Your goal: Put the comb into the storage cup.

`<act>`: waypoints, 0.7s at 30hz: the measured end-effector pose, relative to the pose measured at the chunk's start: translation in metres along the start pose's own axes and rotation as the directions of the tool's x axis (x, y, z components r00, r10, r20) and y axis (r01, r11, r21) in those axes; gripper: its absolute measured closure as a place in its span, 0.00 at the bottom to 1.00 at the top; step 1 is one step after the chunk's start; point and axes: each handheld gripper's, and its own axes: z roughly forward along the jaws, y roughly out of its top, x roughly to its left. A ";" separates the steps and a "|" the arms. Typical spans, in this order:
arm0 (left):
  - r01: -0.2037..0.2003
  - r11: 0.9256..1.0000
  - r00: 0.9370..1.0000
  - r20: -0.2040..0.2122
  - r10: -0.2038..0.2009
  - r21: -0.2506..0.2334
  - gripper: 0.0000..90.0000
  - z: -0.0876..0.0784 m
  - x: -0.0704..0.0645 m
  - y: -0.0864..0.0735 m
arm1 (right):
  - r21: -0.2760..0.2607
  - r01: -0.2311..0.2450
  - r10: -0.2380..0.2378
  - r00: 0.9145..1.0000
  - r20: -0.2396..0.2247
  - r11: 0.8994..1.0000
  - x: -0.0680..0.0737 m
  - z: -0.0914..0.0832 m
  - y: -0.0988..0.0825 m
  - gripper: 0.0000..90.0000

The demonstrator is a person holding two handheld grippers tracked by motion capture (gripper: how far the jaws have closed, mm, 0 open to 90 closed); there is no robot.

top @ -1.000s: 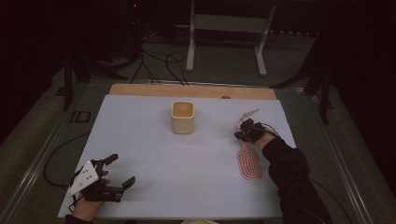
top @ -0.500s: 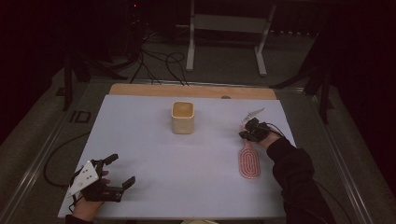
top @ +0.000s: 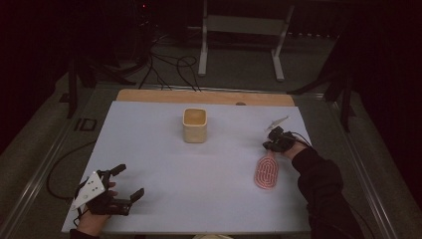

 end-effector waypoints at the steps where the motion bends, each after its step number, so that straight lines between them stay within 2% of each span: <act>1: 0.002 1.000 1.000 0.001 -0.002 0.000 0.01 0.000 0.000 0.000 | 0.002 -0.007 0.007 1.000 0.005 1.000 -0.001 -0.001 -0.001 1.00; 13: 0.004 1.000 1.000 0.001 -0.004 -0.002 0.01 0.000 0.000 0.000 | 0.038 -0.038 0.036 0.997 0.062 0.999 -0.013 -0.016 -0.029 1.00; 18: 0.005 1.000 1.000 0.000 -0.005 -0.001 0.01 0.000 0.000 0.000 | 0.040 -0.072 0.069 0.996 0.060 0.997 -0.016 -0.024 -0.043 1.00; 21: 0.003 1.000 1.000 0.000 -0.003 -0.002 0.01 0.000 0.000 0.000 | 0.054 -0.074 0.070 0.996 0.059 0.996 -0.016 -0.028 -0.052 1.00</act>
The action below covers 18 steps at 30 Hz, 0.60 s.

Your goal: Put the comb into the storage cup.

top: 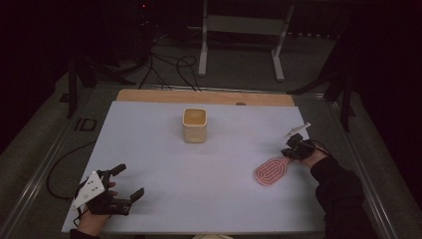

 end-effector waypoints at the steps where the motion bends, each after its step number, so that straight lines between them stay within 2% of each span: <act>1: 0.000 1.000 1.000 0.001 0.000 -0.001 0.01 0.000 0.000 0.000 | 0.000 0.000 0.000 1.000 0.000 1.000 0.000 0.000 0.000 1.00; 7: 0.003 1.000 1.000 0.000 -0.003 -0.004 0.01 0.000 0.000 0.000 | 0.029 -0.013 0.013 1.000 0.001 1.000 0.003 -0.008 -0.018 1.00; 15: 0.006 1.000 1.000 0.001 -0.006 -0.002 0.01 0.000 0.000 0.000 | 0.046 -0.062 0.062 0.998 0.007 0.997 0.008 -0.021 -0.041 1.00; 18: 0.004 1.000 1.000 0.002 -0.004 -0.002 0.01 0.001 0.000 0.000 | 0.054 -0.078 0.077 0.997 0.012 0.996 0.014 -0.024 -0.050 1.00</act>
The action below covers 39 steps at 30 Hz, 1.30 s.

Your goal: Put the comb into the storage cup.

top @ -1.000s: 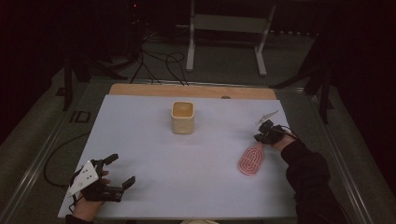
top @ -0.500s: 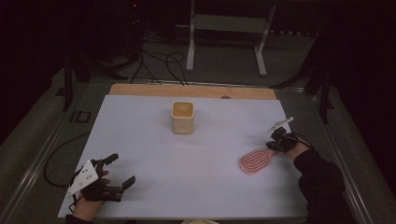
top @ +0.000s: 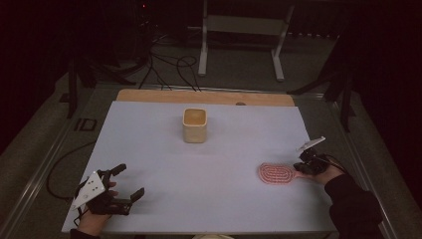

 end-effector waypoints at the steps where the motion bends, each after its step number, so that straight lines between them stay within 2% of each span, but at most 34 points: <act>1: 0.000 1.000 1.000 0.000 0.000 0.000 0.01 0.000 0.000 0.000 | 0.004 0.000 0.000 1.000 0.002 1.000 0.002 -0.001 -0.002 1.00; 6: 0.000 1.000 1.000 -0.001 0.000 -0.004 0.01 0.000 0.000 0.001 | 0.016 -0.019 0.019 1.000 0.010 1.000 0.008 -0.004 -0.010 1.00; 15: -0.008 1.000 1.000 -0.001 0.008 -0.006 0.01 -0.001 0.000 0.001 | 0.031 -0.090 0.089 0.996 0.019 0.995 0.024 -0.014 -0.027 1.00; 20: -0.013 1.000 1.000 -0.001 0.013 -0.009 0.01 -0.001 0.000 0.002 | 0.027 -0.067 0.066 0.997 0.029 0.997 0.035 -0.018 -0.034 1.00; 27: -0.026 1.000 1.000 0.004 0.026 -0.006 0.01 0.000 -0.001 0.003 | 0.017 -0.073 0.073 0.997 0.027 0.997 0.045 -0.021 -0.038 0.99; 37: -0.025 1.000 1.000 0.006 0.025 -0.005 0.01 0.000 -0.001 0.003 | 0.010 -0.072 0.072 0.997 0.013 0.997 0.046 -0.021 -0.042 0.99; 39: -0.026 1.000 1.000 0.007 0.026 -0.006 0.01 0.000 -0.001 0.003 | 0.015 -0.068 0.068 0.997 0.026 0.998 0.045 -0.022 -0.041 0.98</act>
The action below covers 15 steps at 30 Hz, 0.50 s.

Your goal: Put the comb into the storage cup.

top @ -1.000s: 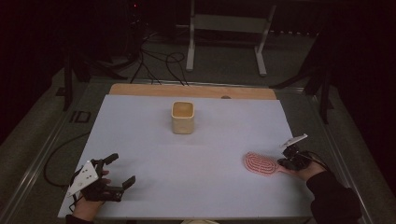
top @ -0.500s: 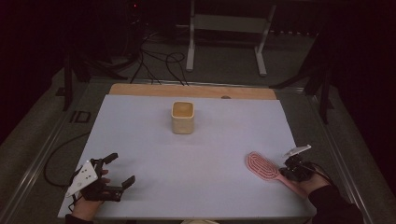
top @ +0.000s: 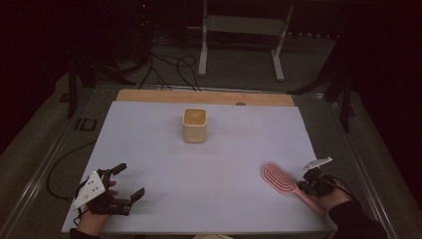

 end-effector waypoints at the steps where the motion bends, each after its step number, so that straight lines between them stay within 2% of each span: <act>1: 0.001 1.000 1.000 0.000 -0.001 0.001 0.01 0.000 0.000 0.000 | 0.001 0.003 -0.003 1.000 0.006 1.000 -0.001 -0.001 0.001 0.98; 4: 0.002 1.000 1.000 -0.001 -0.002 0.000 0.01 0.000 0.000 0.000 | -0.006 0.008 -0.008 1.000 0.018 1.000 -0.003 -0.007 0.002 0.98; 8: -0.002 1.000 1.000 -0.001 0.002 0.004 0.01 0.000 0.000 0.000 | -0.012 0.069 -0.069 0.997 0.038 0.998 -0.001 -0.015 0.005 0.94; 10: -0.003 1.000 1.000 -0.001 0.003 0.002 0.01 0.000 0.000 0.000 | -0.012 0.080 -0.079 0.996 0.047 0.997 0.000 -0.019 0.006 0.94; 14: 0.001 1.000 1.000 -0.003 -0.001 0.002 0.01 0.000 0.000 0.000 | -0.004 0.092 -0.092 0.995 0.049 0.996 0.000 -0.027 0.009 0.87; 15: 0.001 1.000 1.000 -0.003 -0.001 0.002 0.01 -0.001 0.000 0.000 | 0.000 0.101 -0.101 0.994 0.045 0.995 0.000 -0.029 0.009 0.83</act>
